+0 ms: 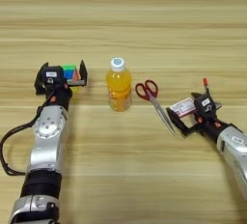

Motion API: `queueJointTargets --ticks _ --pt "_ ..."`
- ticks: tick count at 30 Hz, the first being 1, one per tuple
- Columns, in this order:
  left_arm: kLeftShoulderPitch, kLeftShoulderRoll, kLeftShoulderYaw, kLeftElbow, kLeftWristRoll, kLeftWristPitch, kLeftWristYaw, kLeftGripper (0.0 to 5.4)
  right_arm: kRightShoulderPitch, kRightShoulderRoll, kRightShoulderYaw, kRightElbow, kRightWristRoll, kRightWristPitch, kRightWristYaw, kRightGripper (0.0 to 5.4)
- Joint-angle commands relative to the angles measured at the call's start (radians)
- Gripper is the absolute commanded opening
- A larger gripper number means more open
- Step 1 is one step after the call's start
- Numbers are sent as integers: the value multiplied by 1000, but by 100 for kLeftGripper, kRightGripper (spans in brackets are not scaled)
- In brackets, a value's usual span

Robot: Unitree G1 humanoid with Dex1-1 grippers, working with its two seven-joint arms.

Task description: Move the objects on the table

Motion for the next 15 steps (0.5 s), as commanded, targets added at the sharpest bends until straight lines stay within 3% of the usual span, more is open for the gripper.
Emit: queueJointTargets --ticks 1,8,15 --pt "-4 -3 -5 -6 8 10 6 540 24 -19 7 -1 -17 40 -1 488" --pt "-2 -3 -3 -9 7 10 5 540 30 -27 14 -10 -23 47 3 408" --pt "0 -2 -2 -11 6 10 4 540 34 -31 16 -22 -19 50 3 396"
